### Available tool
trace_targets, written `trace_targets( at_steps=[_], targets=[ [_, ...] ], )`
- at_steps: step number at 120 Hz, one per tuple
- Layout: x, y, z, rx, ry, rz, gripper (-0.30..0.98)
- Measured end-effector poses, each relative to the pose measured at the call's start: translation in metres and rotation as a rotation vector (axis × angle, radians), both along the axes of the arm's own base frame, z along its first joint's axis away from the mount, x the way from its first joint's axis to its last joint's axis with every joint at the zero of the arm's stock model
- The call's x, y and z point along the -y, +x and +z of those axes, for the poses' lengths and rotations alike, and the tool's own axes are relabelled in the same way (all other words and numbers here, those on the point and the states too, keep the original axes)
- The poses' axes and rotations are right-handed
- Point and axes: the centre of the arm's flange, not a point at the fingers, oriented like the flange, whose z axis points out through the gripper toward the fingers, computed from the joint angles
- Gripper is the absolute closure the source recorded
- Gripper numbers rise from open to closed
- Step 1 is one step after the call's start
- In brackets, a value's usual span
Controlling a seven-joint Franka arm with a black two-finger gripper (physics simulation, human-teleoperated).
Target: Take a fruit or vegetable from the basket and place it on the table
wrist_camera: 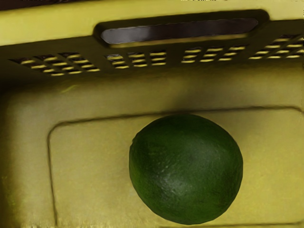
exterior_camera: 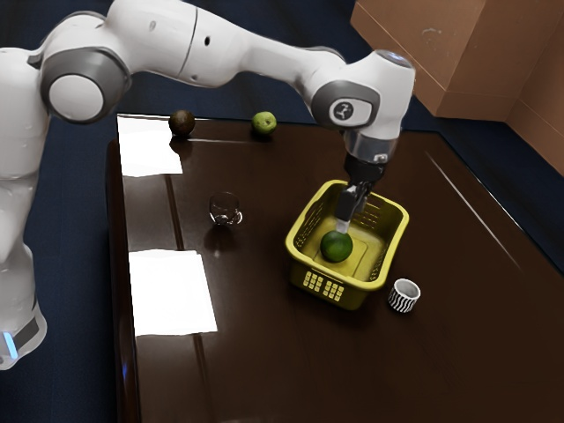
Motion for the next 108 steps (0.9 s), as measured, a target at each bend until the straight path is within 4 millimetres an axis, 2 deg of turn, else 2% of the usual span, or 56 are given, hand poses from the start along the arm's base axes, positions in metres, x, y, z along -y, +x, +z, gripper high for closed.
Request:
trace_targets(
  at_steps=[23, 34, 51, 108],
  targets=[
    [-0.027, -0.002, -0.001, 0.041, -0.007, 0.125, 0.00],
    [-0.025, -0.020, -0.002, 0.043, -0.016, 0.148, 0.00],
    [-0.013, -0.038, -0.022, 0.040, -0.025, 0.165, 0.00],
    [-0.015, -0.028, -0.050, 0.069, -0.024, 0.160, 0.00]
  ],
)
